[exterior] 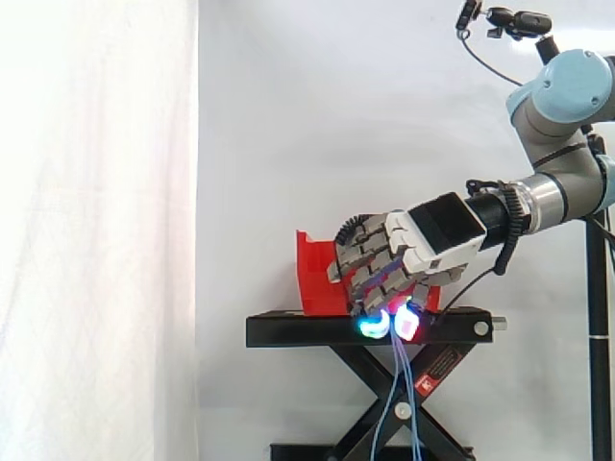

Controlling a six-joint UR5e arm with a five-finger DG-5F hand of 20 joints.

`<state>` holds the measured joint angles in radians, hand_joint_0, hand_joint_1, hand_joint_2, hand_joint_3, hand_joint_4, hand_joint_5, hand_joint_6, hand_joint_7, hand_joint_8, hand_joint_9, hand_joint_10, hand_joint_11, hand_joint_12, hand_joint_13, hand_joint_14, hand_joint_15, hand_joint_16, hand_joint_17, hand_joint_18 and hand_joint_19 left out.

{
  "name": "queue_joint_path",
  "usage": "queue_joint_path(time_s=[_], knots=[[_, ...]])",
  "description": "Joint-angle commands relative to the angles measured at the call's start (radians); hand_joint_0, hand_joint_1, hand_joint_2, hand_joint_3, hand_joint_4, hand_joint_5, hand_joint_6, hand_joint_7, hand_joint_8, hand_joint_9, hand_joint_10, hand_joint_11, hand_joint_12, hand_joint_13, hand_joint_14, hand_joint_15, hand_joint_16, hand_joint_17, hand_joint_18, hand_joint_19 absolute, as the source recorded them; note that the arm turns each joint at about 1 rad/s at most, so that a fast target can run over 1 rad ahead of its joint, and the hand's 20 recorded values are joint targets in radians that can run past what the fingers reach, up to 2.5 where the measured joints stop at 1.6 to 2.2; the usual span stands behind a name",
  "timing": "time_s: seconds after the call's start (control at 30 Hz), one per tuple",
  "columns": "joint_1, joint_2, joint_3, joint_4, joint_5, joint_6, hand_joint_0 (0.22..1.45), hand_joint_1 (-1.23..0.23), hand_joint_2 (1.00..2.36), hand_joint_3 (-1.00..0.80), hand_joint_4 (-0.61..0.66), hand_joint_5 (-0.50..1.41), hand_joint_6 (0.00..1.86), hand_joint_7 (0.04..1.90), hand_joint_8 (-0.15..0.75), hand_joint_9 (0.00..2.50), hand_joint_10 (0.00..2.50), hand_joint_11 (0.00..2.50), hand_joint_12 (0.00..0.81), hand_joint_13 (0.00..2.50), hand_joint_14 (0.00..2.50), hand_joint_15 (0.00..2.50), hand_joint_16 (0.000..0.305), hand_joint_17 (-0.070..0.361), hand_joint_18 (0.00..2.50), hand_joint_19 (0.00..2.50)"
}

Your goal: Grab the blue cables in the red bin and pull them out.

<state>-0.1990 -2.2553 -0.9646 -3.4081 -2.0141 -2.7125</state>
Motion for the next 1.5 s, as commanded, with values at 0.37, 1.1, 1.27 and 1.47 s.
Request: queue_joint_path(time_s=[0.37, 1.1, 1.27, 1.47], knots=[[0.000, -0.001, 0.000, 0.001, -0.002, 0.000, 0.85, -1.02, 1.00, -1.00, 0.14, 0.84, 0.01, 0.66, 0.245, 0.89, 0.02, 0.64, 0.326, 0.65, 0.02, 0.39, 0.045, 0.100, 0.58, 0.48], [-0.003, 0.000, 0.000, -0.002, -0.003, -0.011, 0.88, -1.00, 1.00, -1.00, 0.05, 0.84, 0.58, 0.72, 0.245, 0.94, 0.02, 0.67, 0.325, 0.67, 0.01, 0.37, 0.044, 0.099, 0.60, 0.47], [-0.003, 0.000, 0.001, -0.002, -0.003, -0.011, 0.89, -0.99, 1.00, -1.00, 0.04, 0.83, 0.66, 0.69, 0.243, 0.94, 0.02, 0.67, 0.324, 0.67, 0.01, 0.37, 0.044, 0.099, 0.61, 0.47], [-0.003, 0.000, 0.000, -0.002, -0.008, -0.011, 0.90, -0.97, 1.00, -1.00, 0.01, 0.82, 0.71, 0.70, 0.242, 0.95, 0.02, 0.67, 0.324, 0.68, 0.01, 0.36, 0.043, 0.097, 0.61, 0.47]])
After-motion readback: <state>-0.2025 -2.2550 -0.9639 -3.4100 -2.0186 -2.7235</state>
